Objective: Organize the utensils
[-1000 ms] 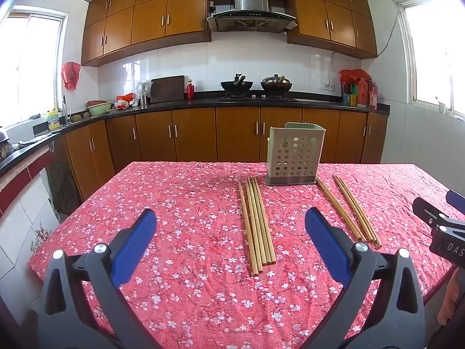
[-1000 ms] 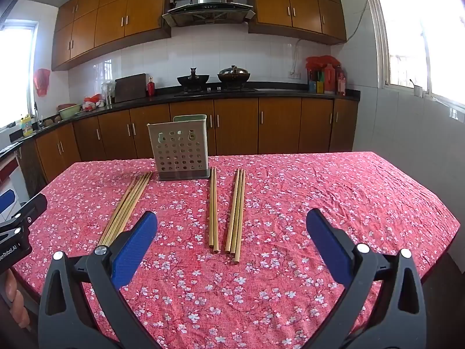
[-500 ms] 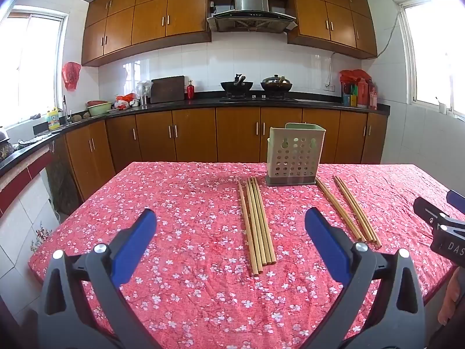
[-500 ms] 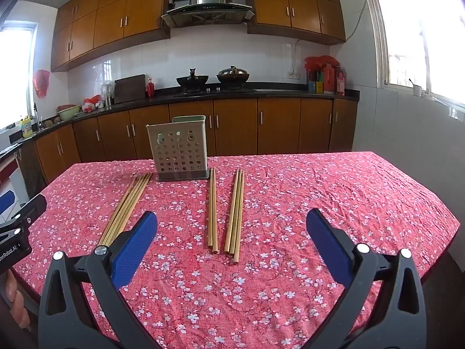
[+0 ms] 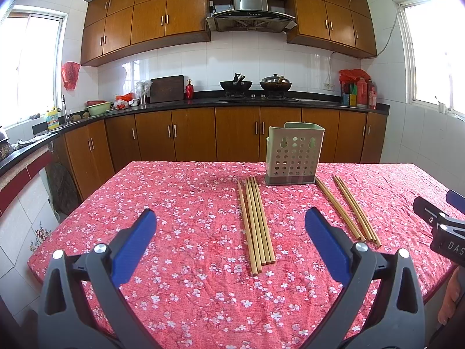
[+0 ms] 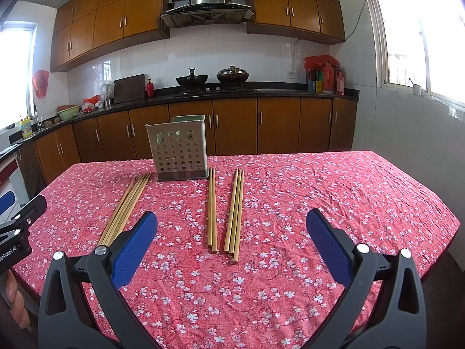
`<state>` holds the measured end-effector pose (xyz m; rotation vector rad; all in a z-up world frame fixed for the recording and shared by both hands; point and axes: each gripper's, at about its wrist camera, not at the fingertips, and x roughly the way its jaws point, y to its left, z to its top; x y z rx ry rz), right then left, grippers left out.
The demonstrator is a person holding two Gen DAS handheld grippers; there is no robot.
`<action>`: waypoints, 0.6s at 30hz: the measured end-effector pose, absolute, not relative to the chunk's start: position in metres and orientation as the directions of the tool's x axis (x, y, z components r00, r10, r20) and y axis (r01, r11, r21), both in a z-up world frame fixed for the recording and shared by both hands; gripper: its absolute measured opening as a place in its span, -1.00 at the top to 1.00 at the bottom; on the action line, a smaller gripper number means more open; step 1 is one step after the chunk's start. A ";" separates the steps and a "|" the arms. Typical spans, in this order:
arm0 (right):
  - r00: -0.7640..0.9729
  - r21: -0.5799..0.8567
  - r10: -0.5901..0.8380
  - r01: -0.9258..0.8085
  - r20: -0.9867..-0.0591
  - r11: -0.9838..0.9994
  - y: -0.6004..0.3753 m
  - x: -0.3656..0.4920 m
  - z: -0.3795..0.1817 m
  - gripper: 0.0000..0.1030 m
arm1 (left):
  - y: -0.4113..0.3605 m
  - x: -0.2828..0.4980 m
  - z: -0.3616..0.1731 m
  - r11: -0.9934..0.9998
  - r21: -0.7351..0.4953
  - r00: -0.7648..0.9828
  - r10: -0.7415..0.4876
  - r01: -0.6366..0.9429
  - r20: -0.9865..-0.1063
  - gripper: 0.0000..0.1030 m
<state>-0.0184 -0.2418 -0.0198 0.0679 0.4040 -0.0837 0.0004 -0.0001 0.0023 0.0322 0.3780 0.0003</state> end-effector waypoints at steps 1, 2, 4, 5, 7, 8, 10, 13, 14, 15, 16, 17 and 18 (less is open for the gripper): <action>0.916 0.049 -0.068 0.095 -0.395 0.994 -0.242 -0.018 -0.020 -0.97 | 0.000 0.000 0.003 0.999 0.031 0.929 0.006 0.005 -0.369 -0.92; 0.916 0.050 -0.067 0.094 -0.395 0.994 -0.242 -0.018 -0.020 -0.97 | 0.000 0.000 0.003 1.000 0.030 0.929 0.006 0.005 -0.370 -0.92; 0.916 0.050 -0.067 0.094 -0.395 0.994 -0.242 -0.018 -0.020 -0.97 | 0.000 0.000 0.001 0.999 0.032 0.930 0.006 0.007 -0.368 -0.92; 0.916 0.050 -0.067 0.094 -0.395 0.994 -0.242 -0.018 -0.020 -0.97 | -0.001 0.000 0.001 0.999 0.032 0.930 0.006 0.007 -0.368 -0.92; 0.916 0.050 -0.067 0.094 -0.395 0.994 -0.242 -0.018 -0.020 -0.97 | 0.000 0.000 0.001 0.999 0.032 0.930 0.005 0.007 -0.368 -0.92; 0.916 0.050 -0.067 0.094 -0.395 0.994 -0.242 -0.018 -0.020 -0.97 | 0.000 0.000 0.001 0.999 0.031 0.930 0.004 0.008 -0.368 -0.92; 0.916 0.051 -0.067 0.094 -0.395 0.994 -0.242 -0.018 -0.020 -0.97 | -0.001 0.000 0.001 0.999 0.032 0.930 0.005 0.007 -0.368 -0.92; 0.916 0.050 -0.067 0.094 -0.395 0.994 -0.242 -0.018 -0.020 -0.97 | -0.001 0.000 0.001 0.999 0.032 0.930 0.005 0.007 -0.369 -0.92; 0.916 0.050 -0.067 0.094 -0.396 0.994 -0.242 -0.018 -0.020 -0.97 | -0.001 0.000 0.001 0.999 0.032 0.929 0.005 0.008 -0.369 -0.92; 0.916 0.051 -0.067 0.094 -0.397 0.994 -0.242 -0.018 -0.020 -0.97 | -0.001 0.000 0.001 0.999 0.032 0.929 0.005 0.008 -0.369 -0.92; 0.916 0.051 -0.067 0.095 -0.396 0.994 -0.243 -0.018 -0.020 -0.97 | -0.001 0.000 0.001 0.999 0.032 0.929 0.005 0.008 -0.369 -0.92; 0.916 0.051 -0.067 0.094 -0.396 0.994 -0.243 -0.018 -0.020 -0.97 | -0.001 0.000 0.001 0.999 0.033 0.929 0.005 0.008 -0.369 -0.92; 0.916 0.050 -0.067 0.094 -0.396 0.994 -0.243 -0.018 -0.020 -0.97 | -0.001 0.000 0.001 0.999 0.033 0.929 0.005 0.008 -0.369 -0.92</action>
